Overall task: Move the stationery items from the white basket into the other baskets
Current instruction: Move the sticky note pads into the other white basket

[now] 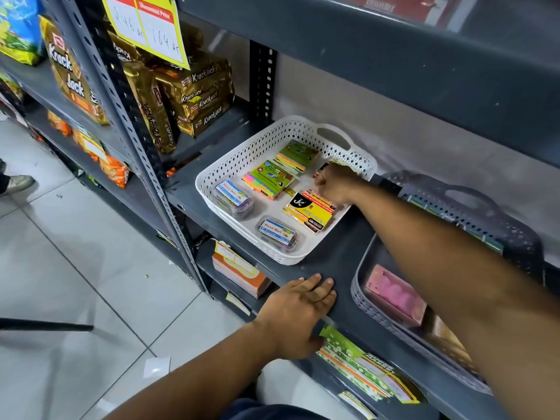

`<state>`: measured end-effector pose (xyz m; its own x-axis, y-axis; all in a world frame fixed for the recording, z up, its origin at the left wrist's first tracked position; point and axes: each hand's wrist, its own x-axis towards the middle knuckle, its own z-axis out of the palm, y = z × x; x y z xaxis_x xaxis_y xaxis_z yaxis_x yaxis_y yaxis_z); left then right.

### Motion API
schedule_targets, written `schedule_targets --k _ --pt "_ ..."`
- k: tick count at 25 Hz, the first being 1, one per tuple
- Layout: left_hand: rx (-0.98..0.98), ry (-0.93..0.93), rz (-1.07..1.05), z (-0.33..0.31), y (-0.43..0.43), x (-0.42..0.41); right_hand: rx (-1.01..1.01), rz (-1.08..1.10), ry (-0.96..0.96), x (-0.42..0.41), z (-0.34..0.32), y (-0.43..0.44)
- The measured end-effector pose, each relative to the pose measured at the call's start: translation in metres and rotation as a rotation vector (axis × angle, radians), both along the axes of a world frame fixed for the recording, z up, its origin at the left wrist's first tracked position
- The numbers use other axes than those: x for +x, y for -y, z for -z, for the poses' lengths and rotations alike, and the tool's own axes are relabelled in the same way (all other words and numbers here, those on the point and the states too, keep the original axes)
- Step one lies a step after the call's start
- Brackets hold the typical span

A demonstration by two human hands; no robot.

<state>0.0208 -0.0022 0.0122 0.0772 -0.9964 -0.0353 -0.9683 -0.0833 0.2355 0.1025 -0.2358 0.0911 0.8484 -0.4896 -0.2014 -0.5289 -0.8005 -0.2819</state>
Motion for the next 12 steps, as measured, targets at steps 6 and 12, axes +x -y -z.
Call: schedule_targets --k 6,12 --pt "-0.004 0.009 -0.002 0.002 -0.001 -0.001 -0.118 -0.174 -0.336 -0.012 -0.019 -0.022" --pt "-0.003 0.000 0.001 0.001 -0.001 -0.001 -0.207 -0.186 -0.433 -0.018 -0.015 -0.034"
